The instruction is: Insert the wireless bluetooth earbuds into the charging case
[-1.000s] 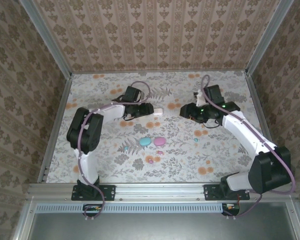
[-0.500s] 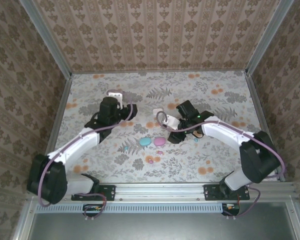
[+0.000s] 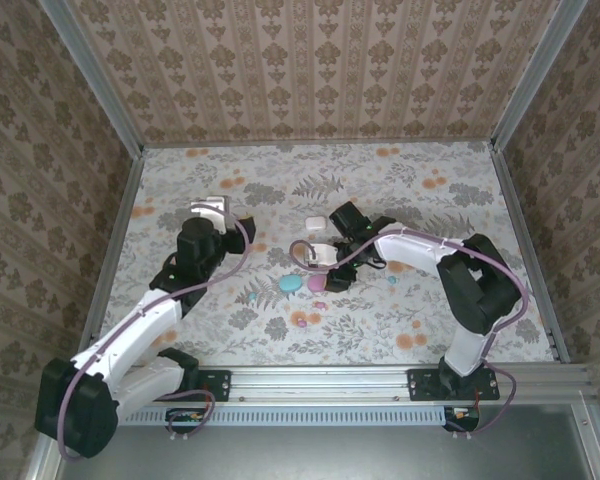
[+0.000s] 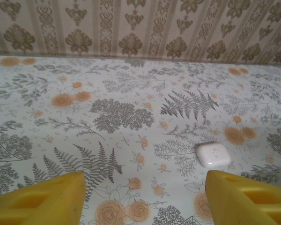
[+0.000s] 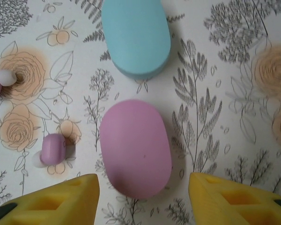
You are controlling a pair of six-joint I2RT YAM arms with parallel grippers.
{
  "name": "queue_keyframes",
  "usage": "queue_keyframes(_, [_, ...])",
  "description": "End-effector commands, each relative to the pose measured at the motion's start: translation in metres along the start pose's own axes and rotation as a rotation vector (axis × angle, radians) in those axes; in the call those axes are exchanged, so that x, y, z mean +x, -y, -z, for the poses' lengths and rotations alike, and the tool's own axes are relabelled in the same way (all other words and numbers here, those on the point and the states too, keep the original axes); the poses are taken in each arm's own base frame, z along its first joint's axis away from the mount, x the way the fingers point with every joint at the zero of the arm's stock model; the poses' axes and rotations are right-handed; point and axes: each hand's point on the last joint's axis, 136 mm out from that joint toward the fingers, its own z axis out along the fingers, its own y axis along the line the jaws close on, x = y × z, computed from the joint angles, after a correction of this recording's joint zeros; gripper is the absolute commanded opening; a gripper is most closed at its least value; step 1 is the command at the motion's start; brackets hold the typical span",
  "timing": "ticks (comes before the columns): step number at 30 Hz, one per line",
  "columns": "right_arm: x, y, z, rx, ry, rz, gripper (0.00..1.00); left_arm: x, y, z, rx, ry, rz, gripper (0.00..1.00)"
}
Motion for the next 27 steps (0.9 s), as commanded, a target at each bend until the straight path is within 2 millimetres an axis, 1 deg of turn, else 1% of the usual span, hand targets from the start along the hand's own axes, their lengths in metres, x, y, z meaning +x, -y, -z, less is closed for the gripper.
queue_keyframes(1, [-0.003, -0.012, -0.006, -0.084, -0.014, 0.061, 0.55, -0.008, -0.012, 0.008, -0.050, 0.059, -0.011, 0.69])
queue_keyframes(3, [-0.002, -0.015, -0.008, -0.099, -0.031, 0.071, 0.56, -0.009, -0.013, 0.011, -0.052, 0.066, -0.013, 0.70])
queue_keyframes(4, [-0.002, -0.017, -0.009, -0.106, -0.037, 0.083, 0.59, -0.009, -0.014, 0.012, -0.053, 0.068, -0.013, 0.70])
queue_keyframes(8, [0.000, -0.021, -0.015, -0.121, -0.065, 0.108, 0.61, -0.006, -0.014, 0.012, -0.050, 0.062, -0.009, 0.70])
queue_keyframes(9, [0.002, -0.021, -0.017, -0.123, -0.077, 0.111, 0.61, -0.006, -0.014, 0.012, -0.049, 0.063, -0.006, 0.70])
queue_keyframes(12, [0.007, -0.012, -0.023, -0.083, -0.113, 0.108, 0.61, -0.006, -0.012, 0.010, -0.042, 0.060, 0.000, 0.70])
queue_keyframes(13, [0.006, -0.011, -0.024, -0.081, -0.113, 0.108, 0.62, -0.007, -0.020, 0.010, -0.061, 0.063, 0.009, 0.70])
queue_keyframes(14, [0.006, -0.010, -0.026, -0.081, -0.115, 0.110, 0.62, -0.007, -0.021, 0.010, -0.062, 0.061, 0.010, 0.70])
queue_keyframes(18, [0.006, -0.011, -0.029, -0.115, -0.138, 0.105, 0.61, -0.006, -0.021, 0.009, -0.062, 0.057, 0.014, 0.70])
queue_keyframes(23, [0.007, -0.008, -0.031, -0.096, -0.142, 0.111, 0.60, -0.007, -0.022, 0.009, -0.062, 0.060, 0.021, 0.70])
queue_keyframes(27, [0.008, -0.010, -0.032, -0.108, -0.148, 0.122, 0.53, -0.006, -0.022, 0.007, -0.057, 0.054, 0.025, 0.70])
